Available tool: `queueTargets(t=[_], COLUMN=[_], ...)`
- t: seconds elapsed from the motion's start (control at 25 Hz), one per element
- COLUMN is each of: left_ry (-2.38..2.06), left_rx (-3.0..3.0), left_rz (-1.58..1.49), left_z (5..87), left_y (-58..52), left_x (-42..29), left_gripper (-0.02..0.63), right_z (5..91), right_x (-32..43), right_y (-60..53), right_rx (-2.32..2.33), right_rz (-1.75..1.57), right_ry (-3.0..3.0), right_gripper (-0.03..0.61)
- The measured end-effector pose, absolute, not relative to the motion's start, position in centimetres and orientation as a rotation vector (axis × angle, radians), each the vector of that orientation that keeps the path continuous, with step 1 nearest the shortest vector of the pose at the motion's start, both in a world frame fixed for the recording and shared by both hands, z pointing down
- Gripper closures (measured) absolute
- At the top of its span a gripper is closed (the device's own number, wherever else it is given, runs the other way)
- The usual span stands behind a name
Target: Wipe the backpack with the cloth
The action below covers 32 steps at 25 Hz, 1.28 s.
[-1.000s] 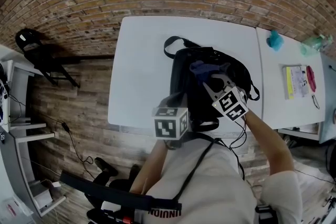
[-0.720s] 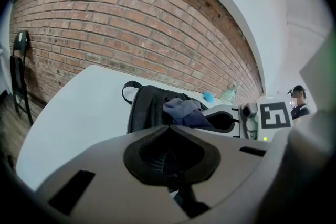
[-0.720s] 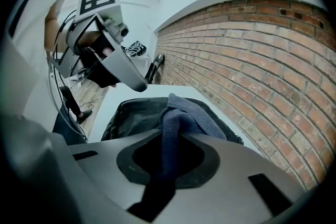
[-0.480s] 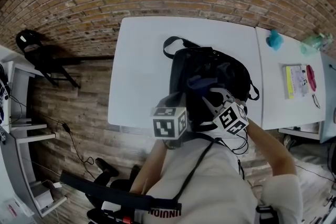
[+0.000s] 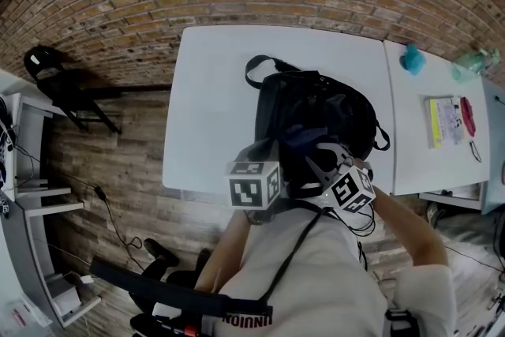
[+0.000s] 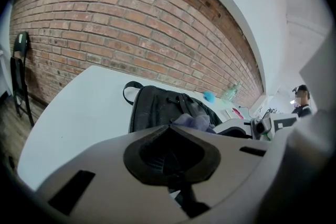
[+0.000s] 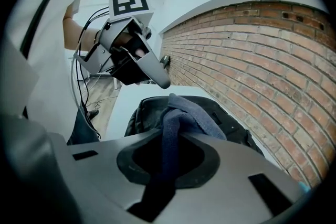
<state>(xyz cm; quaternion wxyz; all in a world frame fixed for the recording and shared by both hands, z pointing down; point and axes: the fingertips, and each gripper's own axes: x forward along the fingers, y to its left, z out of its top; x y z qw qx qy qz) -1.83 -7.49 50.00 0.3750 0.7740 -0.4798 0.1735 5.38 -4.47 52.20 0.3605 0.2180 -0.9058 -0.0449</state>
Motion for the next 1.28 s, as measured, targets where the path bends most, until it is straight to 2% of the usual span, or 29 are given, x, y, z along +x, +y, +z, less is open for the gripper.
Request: queueTargets(t=[0.6, 0.88, 1.08, 1.28], left_ry=[-1.216, -1.217, -1.231, -1.236], left_rx=[1.990, 1.992, 1.995, 2.001], left_rz=[0.451, 0.451, 0.425, 0.415], left_z=[49.9, 50.0, 49.3, 48.9], left_y=[-7.6, -7.7, -8.0, -8.5], left_x=[-1.8, -1.9, -2.4, -2.4], left_gripper=[0.609, 0.609, 0.609, 0.609], right_z=[53.2, 53.7, 50.7, 45.5], right_x=[5.2, 4.8, 5.0, 6.0], right_y=[-0.7, 0.5, -2.2, -9.9], right_rx=[0.427, 0.273, 0.273, 0.549], right_rz=[-0.132, 0.010, 0.087, 0.106], right_ry=[-2.318, -2.329, -2.382, -2.502], right_gripper=[0.540, 0.540, 0.540, 0.540])
